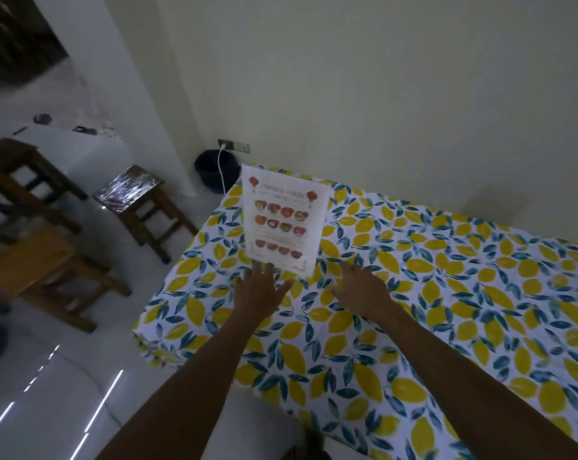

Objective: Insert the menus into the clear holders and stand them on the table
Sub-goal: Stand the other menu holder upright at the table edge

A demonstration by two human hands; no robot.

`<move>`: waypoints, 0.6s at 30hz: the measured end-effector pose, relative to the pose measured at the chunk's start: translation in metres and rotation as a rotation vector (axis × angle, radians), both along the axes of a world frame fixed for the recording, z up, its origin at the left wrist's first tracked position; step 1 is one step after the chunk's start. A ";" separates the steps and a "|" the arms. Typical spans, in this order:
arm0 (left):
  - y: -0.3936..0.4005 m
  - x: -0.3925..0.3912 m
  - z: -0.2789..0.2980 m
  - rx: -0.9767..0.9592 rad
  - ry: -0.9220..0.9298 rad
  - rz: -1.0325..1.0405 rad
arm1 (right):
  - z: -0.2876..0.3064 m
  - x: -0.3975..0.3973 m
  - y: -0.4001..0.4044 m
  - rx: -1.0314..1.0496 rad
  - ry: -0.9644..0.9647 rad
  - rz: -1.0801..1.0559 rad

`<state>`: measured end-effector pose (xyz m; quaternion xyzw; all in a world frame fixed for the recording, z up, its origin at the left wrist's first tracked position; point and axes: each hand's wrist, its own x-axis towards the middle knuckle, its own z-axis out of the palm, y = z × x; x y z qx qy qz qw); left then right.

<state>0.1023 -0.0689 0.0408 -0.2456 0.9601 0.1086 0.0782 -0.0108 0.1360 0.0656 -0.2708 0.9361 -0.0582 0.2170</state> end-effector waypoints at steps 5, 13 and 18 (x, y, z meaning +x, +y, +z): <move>-0.057 -0.025 0.010 0.056 0.022 0.152 | -0.009 -0.026 -0.039 -0.142 -0.083 -0.087; -0.118 -0.081 0.021 0.139 0.086 0.286 | -0.029 -0.054 -0.070 -0.379 -0.145 -0.222; -0.142 -0.099 0.004 0.325 0.103 0.194 | -0.030 -0.066 -0.081 -0.477 -0.120 -0.266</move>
